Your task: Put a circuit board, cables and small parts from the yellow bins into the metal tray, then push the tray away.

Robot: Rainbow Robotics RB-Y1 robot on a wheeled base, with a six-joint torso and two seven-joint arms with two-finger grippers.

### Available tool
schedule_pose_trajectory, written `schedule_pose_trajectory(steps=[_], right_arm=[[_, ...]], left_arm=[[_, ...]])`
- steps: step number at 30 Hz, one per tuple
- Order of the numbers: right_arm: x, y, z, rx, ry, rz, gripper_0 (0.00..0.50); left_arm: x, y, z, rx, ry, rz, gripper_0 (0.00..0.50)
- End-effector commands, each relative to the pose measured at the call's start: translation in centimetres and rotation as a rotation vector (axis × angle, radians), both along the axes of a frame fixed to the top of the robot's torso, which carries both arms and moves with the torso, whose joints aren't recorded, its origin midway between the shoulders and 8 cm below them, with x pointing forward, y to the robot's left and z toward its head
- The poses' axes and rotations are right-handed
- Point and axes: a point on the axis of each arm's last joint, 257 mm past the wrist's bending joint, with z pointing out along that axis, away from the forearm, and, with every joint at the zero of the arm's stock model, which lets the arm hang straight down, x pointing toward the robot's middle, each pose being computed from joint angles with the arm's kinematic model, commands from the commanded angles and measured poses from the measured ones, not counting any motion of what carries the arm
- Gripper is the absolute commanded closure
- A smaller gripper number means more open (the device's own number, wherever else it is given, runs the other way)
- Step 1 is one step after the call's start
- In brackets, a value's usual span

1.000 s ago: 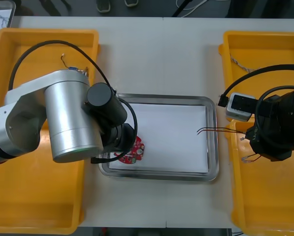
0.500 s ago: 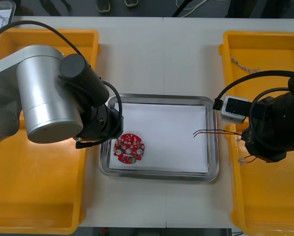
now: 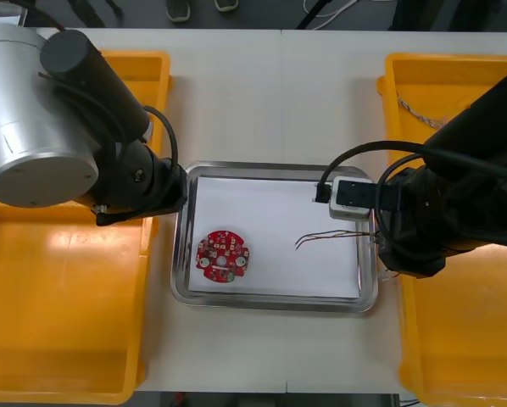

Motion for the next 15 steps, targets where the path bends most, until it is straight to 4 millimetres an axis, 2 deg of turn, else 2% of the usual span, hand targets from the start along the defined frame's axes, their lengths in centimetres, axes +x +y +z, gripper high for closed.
schedule_pose_trajectory(steps=[1,9,15], right_arm=[[0.8,2.1,0.0,-0.003,-0.012,0.010,0.500],[1.9,3.6,-2.7,-0.048,-0.015,0.021,0.500],[2.8,4.4,-4.8,-0.050,-0.013,0.028,0.500]], left_arm=[[1.0,2.2,3.8,0.061,-0.077,-0.058,0.000],[0.7,5.9,6.0,0.111,-0.051,-0.068,0.000],[1.0,7.9,7.3,0.138,-0.031,-0.091,0.000]])
